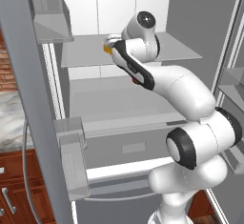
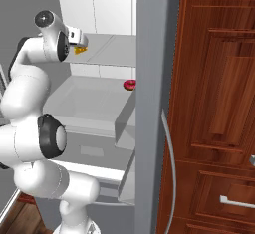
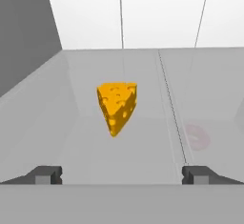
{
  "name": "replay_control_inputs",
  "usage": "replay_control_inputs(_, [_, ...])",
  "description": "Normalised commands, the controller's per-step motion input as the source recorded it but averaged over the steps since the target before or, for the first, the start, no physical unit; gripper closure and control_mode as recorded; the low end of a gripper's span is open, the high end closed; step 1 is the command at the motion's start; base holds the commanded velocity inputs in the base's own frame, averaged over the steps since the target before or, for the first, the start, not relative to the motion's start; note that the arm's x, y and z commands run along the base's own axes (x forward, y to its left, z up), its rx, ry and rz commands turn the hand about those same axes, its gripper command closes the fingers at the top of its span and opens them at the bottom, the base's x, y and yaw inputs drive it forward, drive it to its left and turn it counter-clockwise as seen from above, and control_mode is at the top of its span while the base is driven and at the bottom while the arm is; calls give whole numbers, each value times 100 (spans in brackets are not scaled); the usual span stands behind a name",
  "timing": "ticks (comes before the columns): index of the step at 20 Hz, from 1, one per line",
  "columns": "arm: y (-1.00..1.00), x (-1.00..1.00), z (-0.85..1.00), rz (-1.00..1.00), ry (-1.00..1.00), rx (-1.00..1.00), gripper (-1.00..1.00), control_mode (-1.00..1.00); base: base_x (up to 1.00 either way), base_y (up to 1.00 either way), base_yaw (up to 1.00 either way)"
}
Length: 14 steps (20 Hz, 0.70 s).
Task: Pick the cheese from the fridge and the cheese grater from the cabinet and place them next to the salad bowl.
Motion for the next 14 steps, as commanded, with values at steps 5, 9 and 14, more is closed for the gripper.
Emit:
replay_control_inputs(5, [19,52,0,0,0,0,-100,-100,0,0,0])
replay_control_inputs(9, [19,51,-2,0,0,0,-100,-100,0,0,0])
replay_control_inputs(14, [10,53,-12,0,0,0,-100,-100,0,0,0])
